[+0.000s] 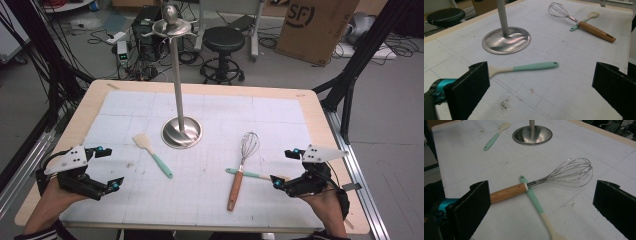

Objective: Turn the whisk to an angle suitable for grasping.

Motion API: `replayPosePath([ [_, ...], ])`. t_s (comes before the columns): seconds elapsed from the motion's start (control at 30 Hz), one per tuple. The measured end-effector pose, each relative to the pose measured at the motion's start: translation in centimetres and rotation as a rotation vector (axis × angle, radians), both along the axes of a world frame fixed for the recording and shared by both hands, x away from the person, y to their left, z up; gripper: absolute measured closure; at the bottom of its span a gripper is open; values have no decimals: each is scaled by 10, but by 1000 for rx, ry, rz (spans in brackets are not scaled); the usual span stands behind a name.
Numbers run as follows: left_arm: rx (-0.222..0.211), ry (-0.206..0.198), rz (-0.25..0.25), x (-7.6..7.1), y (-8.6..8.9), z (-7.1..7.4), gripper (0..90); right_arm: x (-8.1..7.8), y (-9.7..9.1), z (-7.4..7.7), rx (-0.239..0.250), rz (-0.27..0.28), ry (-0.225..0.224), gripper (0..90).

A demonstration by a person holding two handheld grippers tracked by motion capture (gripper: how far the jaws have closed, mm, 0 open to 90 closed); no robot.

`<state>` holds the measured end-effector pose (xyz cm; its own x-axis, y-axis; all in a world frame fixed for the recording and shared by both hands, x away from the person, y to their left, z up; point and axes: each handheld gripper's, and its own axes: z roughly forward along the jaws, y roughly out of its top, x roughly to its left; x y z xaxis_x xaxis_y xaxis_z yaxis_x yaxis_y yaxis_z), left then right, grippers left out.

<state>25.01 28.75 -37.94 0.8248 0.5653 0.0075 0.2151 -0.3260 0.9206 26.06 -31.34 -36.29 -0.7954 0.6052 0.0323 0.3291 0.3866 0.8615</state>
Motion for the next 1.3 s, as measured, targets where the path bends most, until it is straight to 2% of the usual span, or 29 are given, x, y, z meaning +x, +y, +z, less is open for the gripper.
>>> replayPosePath([
  [0.07,-8,6,6,1,2,-1,18,1,-1,1,2,10,-7,3],
  [0.23,15,32,4,3,2,-4,18,2,-2,-1,-4,12,-8,3],
  [0.5,16,20,-13,-1,0,-2,18,-4,2,5,-4,61,-10,4],
  [0.53,23,19,-13,-1,1,-2,18,-4,5,9,-9,85,4,4],
  [0.63,4,17,-17,-1,2,-3,18,-2,7,16,-4,101,12,30],
  [0.7,3,38,-23,1,2,-6,18,1,7,18,-3,115,22,64],
  [0.77,15,40,-23,1,1,-7,18,8,10,25,-21,123,46,63],
  [0.87,7,32,-27,1,2,-5,18,14,22,39,-73,156,45,76],
  [0.93,8,29,-26,0,2,-5,18,17,29,46,-90,186,45,190],
  [1.0,10,28,-20,-1,3,-4,18,21,36,51,-108,211,36,208],
  [1.13,15,24,-17,-4,4,-4,18,30,45,54,-132,249,84,322],
  [1.3,8,21,-11,-6,7,-3,19,41,54,53,-174,279,119,522],
])
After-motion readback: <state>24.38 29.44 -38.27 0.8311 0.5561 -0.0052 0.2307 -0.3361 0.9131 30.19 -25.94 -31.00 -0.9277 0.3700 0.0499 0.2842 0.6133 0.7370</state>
